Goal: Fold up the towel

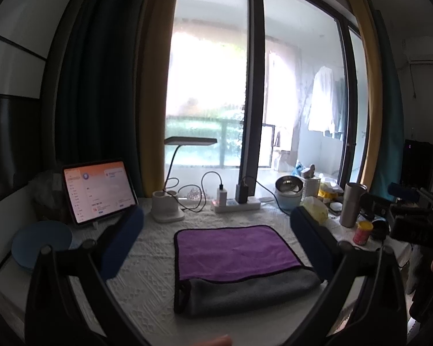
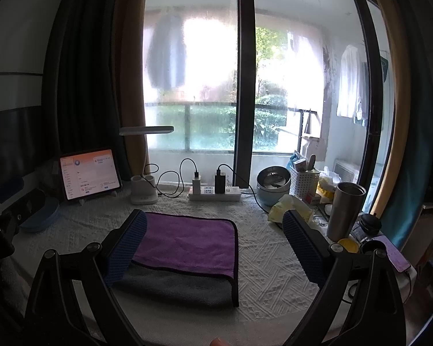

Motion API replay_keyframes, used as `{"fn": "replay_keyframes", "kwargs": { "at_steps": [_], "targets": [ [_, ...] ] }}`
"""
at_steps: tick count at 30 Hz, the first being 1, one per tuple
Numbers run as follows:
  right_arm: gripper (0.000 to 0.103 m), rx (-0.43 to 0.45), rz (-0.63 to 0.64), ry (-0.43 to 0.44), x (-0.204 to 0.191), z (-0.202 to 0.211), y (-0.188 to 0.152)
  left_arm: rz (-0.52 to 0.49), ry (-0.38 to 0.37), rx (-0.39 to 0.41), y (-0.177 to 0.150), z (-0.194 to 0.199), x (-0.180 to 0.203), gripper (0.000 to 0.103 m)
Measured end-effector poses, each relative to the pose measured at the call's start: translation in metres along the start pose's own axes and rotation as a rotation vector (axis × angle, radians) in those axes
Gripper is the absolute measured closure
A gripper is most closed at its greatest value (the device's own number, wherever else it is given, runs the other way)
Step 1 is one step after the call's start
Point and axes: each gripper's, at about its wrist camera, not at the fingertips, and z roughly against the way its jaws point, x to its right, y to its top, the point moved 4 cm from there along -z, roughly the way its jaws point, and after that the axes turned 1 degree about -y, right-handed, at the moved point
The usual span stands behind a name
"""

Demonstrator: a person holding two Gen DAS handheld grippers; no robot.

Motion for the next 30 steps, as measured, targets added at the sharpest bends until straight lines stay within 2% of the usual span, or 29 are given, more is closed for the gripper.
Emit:
{"fn": "replay_keyframes", "kwargs": {
  "at_steps": [10, 30],
  "targets": [
    [0.006, -0.046, -0.004, 0.01, 0.009, -0.023, -0.007, -0.009, 0.005, -0.096, -0.017, -0.026, 0.005, 0.001],
    [0.006, -0.274, -0.048, 0.043, 0.024, -0.111, -0.069, -0.066, 0.033, -0.372, -0.085, -0.105, 0.006, 0.002]
  ]
}}
